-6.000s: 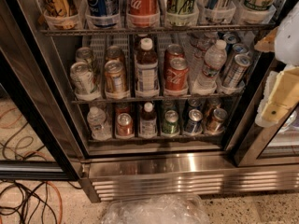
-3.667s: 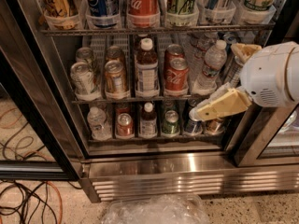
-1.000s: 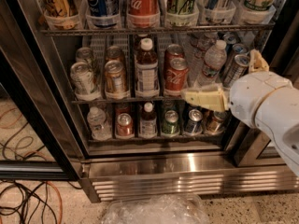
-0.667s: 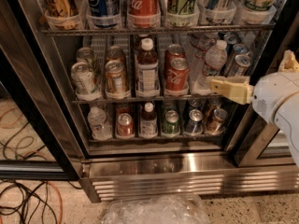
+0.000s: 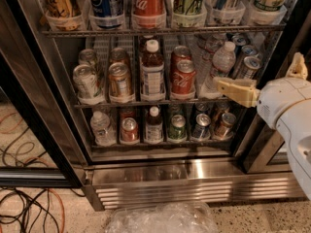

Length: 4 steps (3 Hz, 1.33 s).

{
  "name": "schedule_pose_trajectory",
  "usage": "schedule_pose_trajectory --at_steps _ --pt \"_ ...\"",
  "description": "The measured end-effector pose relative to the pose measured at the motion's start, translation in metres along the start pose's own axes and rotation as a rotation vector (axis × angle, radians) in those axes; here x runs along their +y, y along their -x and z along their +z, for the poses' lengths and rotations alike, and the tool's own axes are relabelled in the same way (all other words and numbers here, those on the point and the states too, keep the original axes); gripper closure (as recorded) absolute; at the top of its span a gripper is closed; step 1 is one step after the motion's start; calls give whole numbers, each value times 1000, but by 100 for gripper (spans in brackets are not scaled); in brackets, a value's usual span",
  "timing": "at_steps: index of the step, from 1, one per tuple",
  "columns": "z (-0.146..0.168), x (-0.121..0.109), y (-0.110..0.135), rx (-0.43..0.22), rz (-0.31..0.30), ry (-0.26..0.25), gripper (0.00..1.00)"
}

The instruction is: Pick redbull can from top shelf of fridge

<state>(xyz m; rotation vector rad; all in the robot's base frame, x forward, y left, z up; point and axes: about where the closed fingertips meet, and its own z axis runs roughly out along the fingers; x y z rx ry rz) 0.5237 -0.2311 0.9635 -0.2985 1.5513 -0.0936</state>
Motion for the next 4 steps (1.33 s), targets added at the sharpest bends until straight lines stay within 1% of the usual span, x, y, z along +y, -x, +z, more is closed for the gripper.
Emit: schedule_pose_trajectory --at_steps 1,2,3,4 --pt "0 0 0 0 0 0 0" --pt "1 7 1 0 8 21 0" --pt "3 18 4 -13 47 25 0" --pt "5 34 17 -38 110 16 0"
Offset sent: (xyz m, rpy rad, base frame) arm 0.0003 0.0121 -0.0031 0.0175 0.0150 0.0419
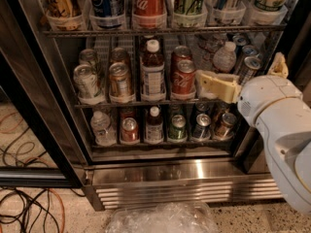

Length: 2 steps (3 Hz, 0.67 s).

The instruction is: Pick redbull can from top shelf of fridge

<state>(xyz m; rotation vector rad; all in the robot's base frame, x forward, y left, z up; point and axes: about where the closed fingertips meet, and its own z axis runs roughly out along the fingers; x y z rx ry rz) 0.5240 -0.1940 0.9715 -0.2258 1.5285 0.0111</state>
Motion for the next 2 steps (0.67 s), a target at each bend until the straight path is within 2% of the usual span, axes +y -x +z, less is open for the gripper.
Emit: schedule_pose_trajectory --at_steps 1,2 --pt "1 21 11 -20 40 -1 0" --pt "2 58 20 -80 16 41 0"
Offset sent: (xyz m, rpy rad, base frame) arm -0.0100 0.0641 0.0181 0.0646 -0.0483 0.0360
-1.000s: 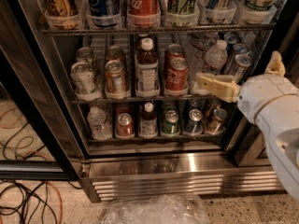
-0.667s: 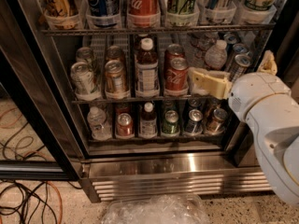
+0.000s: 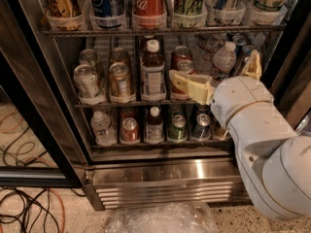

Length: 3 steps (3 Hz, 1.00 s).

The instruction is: Pick redbull can from top shelf of fridge

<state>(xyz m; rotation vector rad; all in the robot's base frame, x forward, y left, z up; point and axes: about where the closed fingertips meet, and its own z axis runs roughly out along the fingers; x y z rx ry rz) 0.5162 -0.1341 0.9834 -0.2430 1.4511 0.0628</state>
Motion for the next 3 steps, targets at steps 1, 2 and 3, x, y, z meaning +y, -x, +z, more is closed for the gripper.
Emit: schedule_pose_trajectory --at_steps 1,2,3 --pt "0 0 0 0 0 0 0" --pt "0 -1 0 -5 1 15 0" --pt "4 -6 3 -30 2 73 0"
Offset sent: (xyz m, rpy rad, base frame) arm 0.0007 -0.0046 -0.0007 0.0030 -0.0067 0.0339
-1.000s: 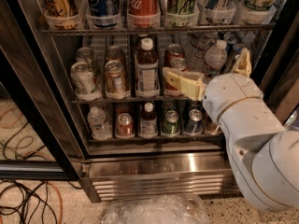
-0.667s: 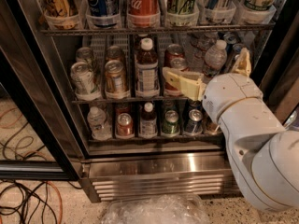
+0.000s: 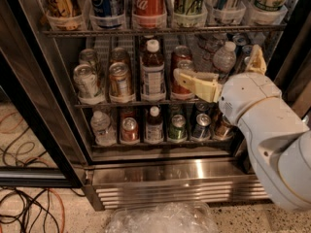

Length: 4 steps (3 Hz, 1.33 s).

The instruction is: Pick redbull can from top shelf of fridge

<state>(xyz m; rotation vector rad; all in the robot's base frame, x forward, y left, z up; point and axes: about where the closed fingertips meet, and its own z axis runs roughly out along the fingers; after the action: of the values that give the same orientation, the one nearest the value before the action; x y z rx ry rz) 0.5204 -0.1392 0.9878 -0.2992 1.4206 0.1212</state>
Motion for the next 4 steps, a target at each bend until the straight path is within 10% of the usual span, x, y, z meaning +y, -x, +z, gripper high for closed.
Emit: schedule_pose_trajectory --at_steps 4 --pt "14 -50 25 -106 -90 98 0"
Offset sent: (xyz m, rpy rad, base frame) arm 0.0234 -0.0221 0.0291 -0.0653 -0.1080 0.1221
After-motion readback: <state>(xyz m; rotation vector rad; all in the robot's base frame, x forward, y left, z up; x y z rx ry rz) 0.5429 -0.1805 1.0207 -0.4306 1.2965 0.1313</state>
